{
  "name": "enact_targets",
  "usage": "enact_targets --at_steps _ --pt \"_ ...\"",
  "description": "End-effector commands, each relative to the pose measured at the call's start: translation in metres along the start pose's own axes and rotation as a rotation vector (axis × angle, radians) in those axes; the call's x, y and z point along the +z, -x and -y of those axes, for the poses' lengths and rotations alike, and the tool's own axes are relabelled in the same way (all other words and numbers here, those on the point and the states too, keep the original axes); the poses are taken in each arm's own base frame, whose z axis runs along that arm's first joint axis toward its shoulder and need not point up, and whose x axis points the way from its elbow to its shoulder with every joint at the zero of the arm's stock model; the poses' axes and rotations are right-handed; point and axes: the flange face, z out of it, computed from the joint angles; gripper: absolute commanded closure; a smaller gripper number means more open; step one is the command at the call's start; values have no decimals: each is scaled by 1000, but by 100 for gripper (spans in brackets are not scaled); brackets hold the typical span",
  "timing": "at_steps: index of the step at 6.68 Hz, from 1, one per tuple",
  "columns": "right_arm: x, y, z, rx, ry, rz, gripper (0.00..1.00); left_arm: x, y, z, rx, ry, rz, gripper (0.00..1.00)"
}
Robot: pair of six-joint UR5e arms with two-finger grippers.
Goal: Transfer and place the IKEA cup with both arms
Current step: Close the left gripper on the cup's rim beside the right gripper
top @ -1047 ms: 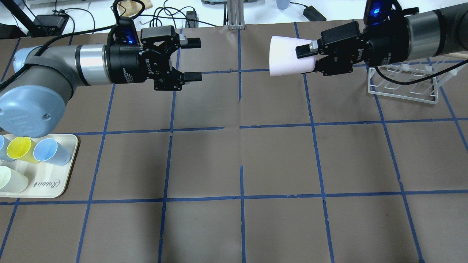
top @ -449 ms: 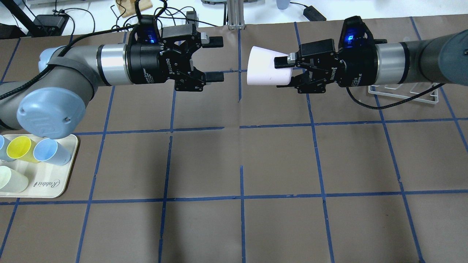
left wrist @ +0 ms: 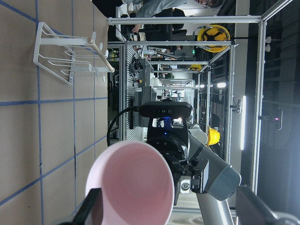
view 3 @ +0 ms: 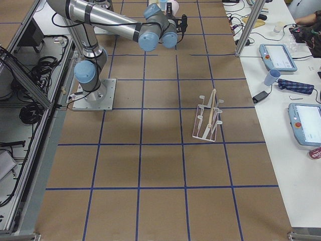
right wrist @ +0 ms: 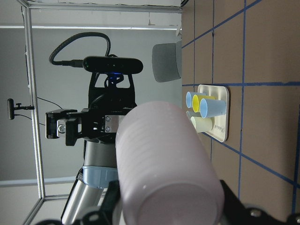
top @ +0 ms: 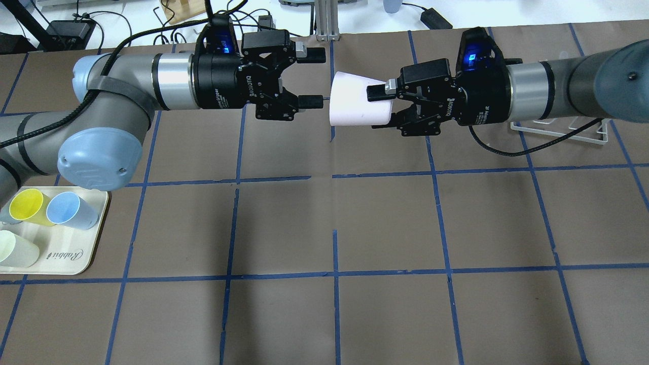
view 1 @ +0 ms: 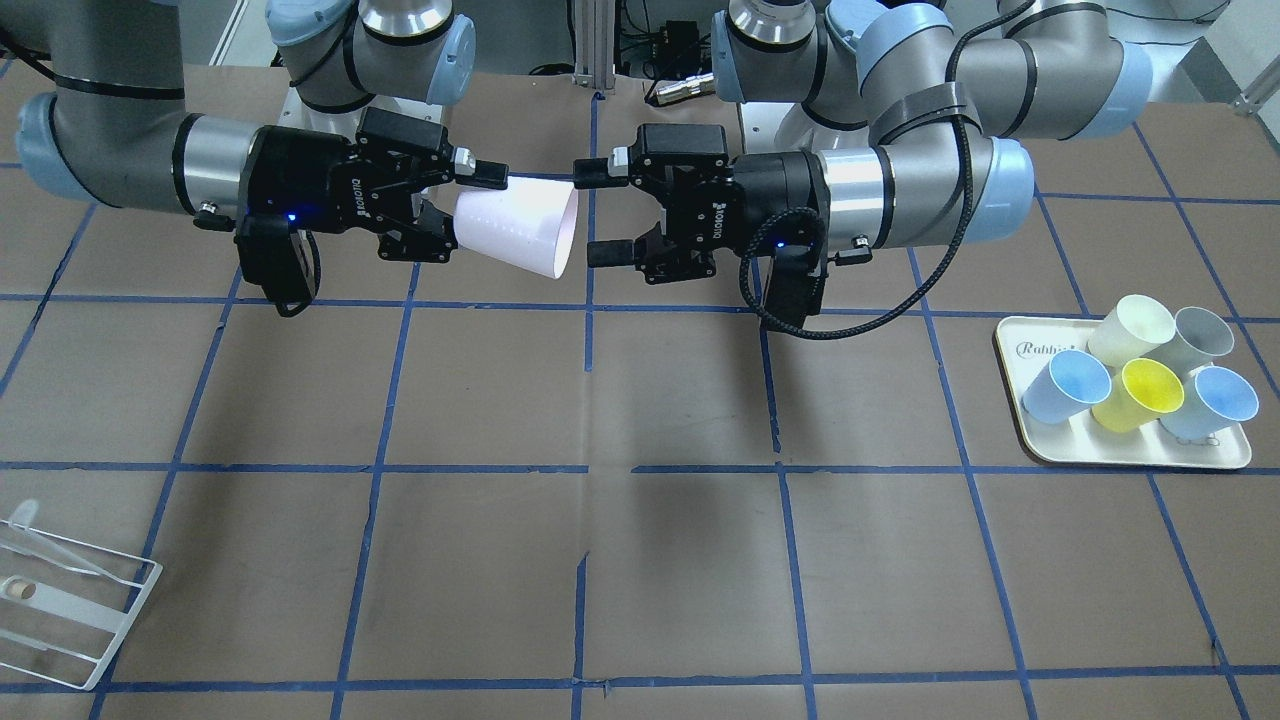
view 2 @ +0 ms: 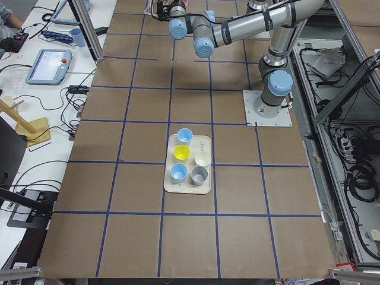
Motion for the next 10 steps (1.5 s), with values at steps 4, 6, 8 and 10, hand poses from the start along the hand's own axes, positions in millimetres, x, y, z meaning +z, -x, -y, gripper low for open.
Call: enact_targets --at_steps 4,6,8,10 --pt "20 4 -2 30 13 24 80 9 -10 -12 -92 16 8 40" --pt "20 3 -2 30 13 24 80 7 -10 -12 -97 12 9 73" --pt "20 3 -2 32 14 22 76 3 -13 -13 -91 5 10 88" --pt "20 5 -2 79 10 25 4 3 -18 -16 -82 4 12 100"
